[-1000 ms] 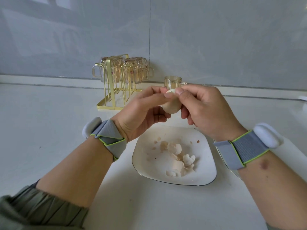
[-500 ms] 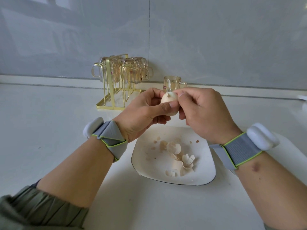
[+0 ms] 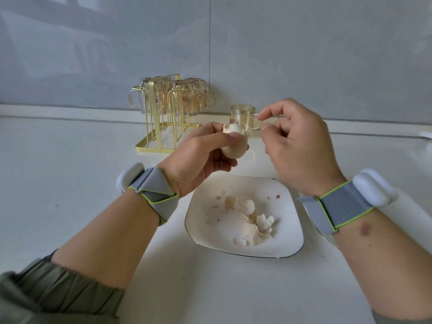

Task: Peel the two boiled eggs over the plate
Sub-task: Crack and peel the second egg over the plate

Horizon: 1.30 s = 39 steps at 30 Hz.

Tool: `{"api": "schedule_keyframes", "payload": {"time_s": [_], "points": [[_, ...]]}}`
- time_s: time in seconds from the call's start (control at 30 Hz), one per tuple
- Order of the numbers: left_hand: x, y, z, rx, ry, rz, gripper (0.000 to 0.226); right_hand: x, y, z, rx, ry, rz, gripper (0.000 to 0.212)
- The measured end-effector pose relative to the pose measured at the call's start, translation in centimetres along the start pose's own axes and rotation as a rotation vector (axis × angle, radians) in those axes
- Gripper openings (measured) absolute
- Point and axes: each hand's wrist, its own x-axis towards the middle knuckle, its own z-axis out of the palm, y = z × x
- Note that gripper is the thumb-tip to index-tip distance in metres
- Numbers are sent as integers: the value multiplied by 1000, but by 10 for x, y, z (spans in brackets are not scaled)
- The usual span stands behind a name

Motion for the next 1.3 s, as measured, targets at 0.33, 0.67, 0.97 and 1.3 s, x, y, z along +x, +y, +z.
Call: {"api": "schedule_keyframes", "payload": {"time_s": [0.33,0.67,0.97,1.3], "points": [[0,0,0,20,-29,5,26,-2,-4,1,50,-77,81,55],[-1,-1,2,28,-115,25,16,-4,-4,3,-10,-173,-29,45],[0,-2,0,70,-64,25,20,-4,-3,3,-44,-183,-19,44],[1,-1,-1,112,-25,11,35,-5,-3,6,48,-212,31,26]]}}
